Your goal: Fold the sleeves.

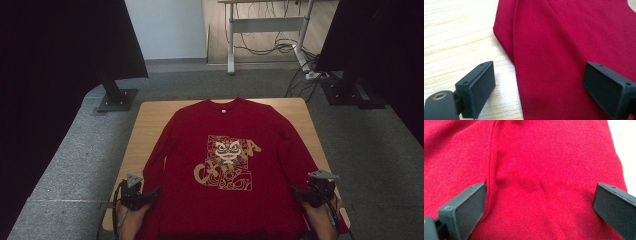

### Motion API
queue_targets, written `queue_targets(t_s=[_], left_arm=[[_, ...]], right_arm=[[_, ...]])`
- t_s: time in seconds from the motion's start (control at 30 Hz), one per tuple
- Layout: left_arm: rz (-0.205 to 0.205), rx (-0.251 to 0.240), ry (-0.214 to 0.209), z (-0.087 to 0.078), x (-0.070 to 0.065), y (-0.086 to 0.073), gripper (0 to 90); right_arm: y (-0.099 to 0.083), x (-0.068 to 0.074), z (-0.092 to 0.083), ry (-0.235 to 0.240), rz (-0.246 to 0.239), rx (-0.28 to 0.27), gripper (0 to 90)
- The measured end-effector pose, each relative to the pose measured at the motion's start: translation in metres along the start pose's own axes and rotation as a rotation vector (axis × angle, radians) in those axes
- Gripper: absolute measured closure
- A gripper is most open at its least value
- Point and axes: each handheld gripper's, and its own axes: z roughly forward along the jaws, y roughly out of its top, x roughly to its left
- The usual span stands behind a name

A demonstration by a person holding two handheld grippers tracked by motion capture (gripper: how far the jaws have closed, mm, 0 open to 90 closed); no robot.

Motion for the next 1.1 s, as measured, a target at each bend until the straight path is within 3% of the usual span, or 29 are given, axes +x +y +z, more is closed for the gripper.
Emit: queue_targets(t_s=[0.5, 0.83, 1.1], left_arm=[[0.036, -0.026, -0.001, -0.002, -0.001, 0.016, 10.5], [0.059, -0.035, -0.029, 0.007, 0.011, 0.035, 10.6], [0.043, -0.049, -0.039, 0.010, 0.017, 0.042, 11.0]], right_arm=[[0.000, 0.000, 0.000, 0.000, 0.000, -0.001, 0.0], [0.000, 0.000, 0.000, 0.001, 0.001, 0.000, 0.0], [0.000, 0.000, 0.000, 0.001, 0.001, 0.000, 0.0]])
